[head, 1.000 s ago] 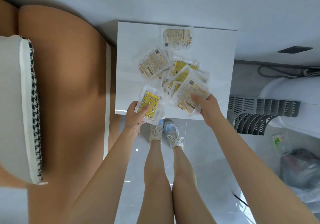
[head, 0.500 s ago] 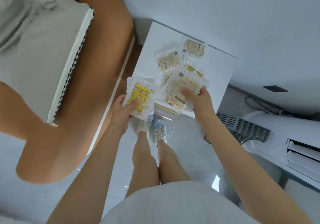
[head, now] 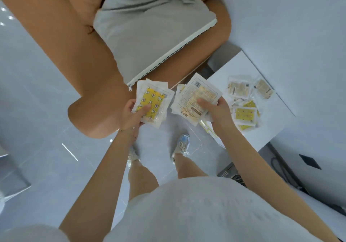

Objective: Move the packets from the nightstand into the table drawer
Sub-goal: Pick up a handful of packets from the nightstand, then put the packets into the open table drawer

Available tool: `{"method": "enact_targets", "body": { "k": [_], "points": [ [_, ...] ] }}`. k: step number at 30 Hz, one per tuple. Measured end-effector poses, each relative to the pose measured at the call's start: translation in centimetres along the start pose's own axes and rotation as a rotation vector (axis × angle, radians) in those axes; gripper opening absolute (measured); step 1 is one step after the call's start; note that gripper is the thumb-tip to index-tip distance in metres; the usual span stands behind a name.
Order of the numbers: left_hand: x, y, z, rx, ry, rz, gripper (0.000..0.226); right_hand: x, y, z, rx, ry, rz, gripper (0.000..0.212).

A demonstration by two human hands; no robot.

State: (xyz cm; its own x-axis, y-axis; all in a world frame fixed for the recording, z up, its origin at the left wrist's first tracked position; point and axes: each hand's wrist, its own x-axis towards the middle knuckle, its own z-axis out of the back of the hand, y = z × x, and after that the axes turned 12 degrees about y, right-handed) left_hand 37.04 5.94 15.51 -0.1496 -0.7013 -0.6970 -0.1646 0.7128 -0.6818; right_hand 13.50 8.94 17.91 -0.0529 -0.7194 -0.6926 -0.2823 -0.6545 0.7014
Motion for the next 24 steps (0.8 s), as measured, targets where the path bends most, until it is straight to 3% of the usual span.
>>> {"method": "enact_targets", "body": {
  "k": [5, 11, 16, 24],
  "points": [
    [-2.3, -1.4, 8.8, -0.145, -0.095, 0.0, 0.023, -0.5, -1.6, -10.2, -0.146, 0.037, -0.013, 0.037],
    [-7.1, -3.1, 22.6, -0.185, -0.195, -0.063, 0.021, -1.2, -4.6, -24.2, -0.123, 0.151, -0.025, 0.026],
    [-11.3, -3.2, 33.8, -0.157, -0.284, -0.037, 0.019, -1.7, -7.6, -35.3, -0.102, 0.26, -0.06, 0.039],
    [-16.2, -2.8, 45.1, -0.285, -0.444, -0.071, 0.018, -2.8, -9.3, -48.6, -0.312, 0.385, -0.076, 0.036]
  ]
}}
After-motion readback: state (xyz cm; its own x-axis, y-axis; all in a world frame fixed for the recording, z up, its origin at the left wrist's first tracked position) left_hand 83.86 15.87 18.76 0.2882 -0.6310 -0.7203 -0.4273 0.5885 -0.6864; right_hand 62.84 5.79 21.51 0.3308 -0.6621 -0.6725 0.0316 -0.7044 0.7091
